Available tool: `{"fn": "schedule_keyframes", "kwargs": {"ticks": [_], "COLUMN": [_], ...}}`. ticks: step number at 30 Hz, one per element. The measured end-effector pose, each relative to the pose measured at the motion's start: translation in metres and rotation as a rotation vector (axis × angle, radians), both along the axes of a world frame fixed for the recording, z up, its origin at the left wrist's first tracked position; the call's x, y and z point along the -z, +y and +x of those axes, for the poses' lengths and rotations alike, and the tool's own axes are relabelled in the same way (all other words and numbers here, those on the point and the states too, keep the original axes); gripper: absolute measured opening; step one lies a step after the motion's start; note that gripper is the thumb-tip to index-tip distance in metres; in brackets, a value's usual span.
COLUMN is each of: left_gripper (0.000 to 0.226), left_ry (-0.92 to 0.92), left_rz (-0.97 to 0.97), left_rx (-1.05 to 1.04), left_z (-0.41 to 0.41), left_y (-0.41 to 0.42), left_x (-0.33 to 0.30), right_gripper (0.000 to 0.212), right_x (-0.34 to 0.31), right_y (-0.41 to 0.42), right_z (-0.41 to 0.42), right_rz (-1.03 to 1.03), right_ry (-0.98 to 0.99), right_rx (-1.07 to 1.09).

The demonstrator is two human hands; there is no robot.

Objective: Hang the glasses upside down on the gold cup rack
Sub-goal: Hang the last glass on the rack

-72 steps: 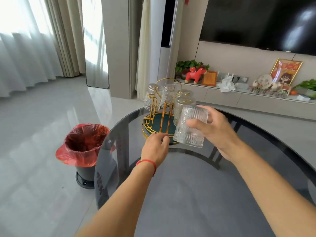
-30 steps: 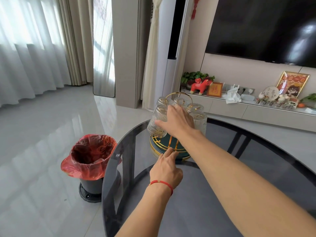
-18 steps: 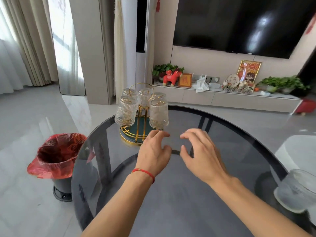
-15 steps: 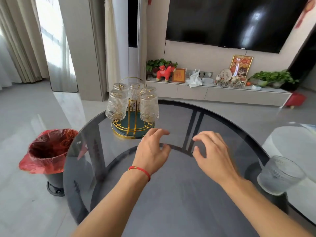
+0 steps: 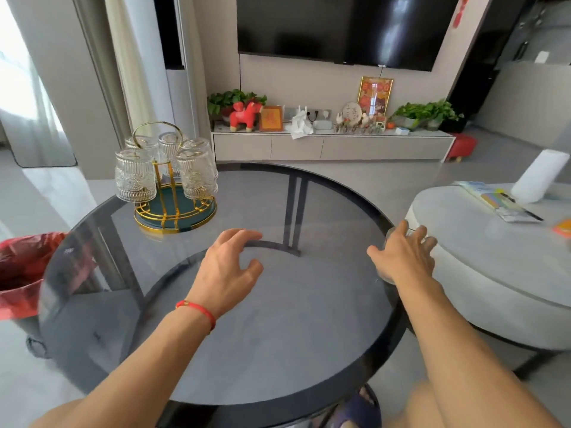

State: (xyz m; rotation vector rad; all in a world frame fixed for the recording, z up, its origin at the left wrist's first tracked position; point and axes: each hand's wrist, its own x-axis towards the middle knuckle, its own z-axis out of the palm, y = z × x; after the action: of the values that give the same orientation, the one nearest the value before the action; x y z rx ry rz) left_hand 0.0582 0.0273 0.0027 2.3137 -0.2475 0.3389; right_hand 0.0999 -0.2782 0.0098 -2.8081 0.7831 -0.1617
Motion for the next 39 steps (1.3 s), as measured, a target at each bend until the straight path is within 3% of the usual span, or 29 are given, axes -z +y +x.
{"fn": "schedule_keyframes", "kwargs": {"ticks": [4, 6, 10, 12, 16, 18, 20, 24, 28, 32, 35, 39], "left_gripper": [0.045, 0.044, 0.039, 0.04, 0.052, 0.049, 0.043, 0.051, 0.06, 0.049, 0.055, 0.067], "left_ry": [0.048, 0.077, 0.17, 0.316, 0.785, 0.791, 0.714, 0.542, 0.397, 0.305, 0.256, 0.094], "left_rz": [0.014, 0.009, -0.092, -0.279, -0.915, -1.084, -1.138, -1.068, -0.916, -0.875, -0.842, -0.362], "left_rx": [0.0, 0.018, 0.034, 0.032, 0.057, 0.023, -0.077, -0.215, -0.214, -0.202, -0.337, -0.422], "left_z": [0.001, 0.001, 0.003, 0.003, 0.001, 0.009, 0.018, 0.037, 0.044, 0.057, 0.072, 0.087], "left_y": [-0.007, -0.009, -0.011, -0.015, -0.023, -0.018, -0.004, 0.028, 0.045, 0.057, 0.078, 0.11], "left_x": [0.001, 0.002, 0.001, 0.0, -0.009, -0.01, -0.011, -0.01, -0.016, -0.019, -0.022, 0.011], "right_gripper": [0.057, 0.061, 0.069, 0.065, 0.065, 0.068, 0.071, 0.076, 0.079, 0.087, 0.072, 0.075], "right_x": [-0.001, -0.003, -0.009, -0.012, -0.001, 0.004, 0.009, 0.009, 0.002, -0.004, -0.017, -0.048], "right_y": [-0.005, -0.004, 0.019, 0.04, 0.09, 0.112, 0.131, 0.159, 0.196, 0.22, 0.234, 0.263], "right_z": [0.004, 0.003, -0.006, -0.009, -0.003, -0.002, 0.001, 0.001, 0.006, 0.023, 0.039, 0.068], "right_rz": [-0.071, -0.026, 0.314, 0.663, 1.235, 1.343, 1.267, 0.903, 0.741, 0.699, 0.717, 0.855], "right_ry": [-0.065, -0.115, -0.313, -0.355, -0.235, -0.196, -0.174, -0.045, -0.028, -0.166, -0.276, -0.396], "right_rx": [-0.011, -0.075, -0.255, -0.295, -0.352, -0.376, -0.397, -0.655, -0.8, -0.751, -0.712, -0.741]}}
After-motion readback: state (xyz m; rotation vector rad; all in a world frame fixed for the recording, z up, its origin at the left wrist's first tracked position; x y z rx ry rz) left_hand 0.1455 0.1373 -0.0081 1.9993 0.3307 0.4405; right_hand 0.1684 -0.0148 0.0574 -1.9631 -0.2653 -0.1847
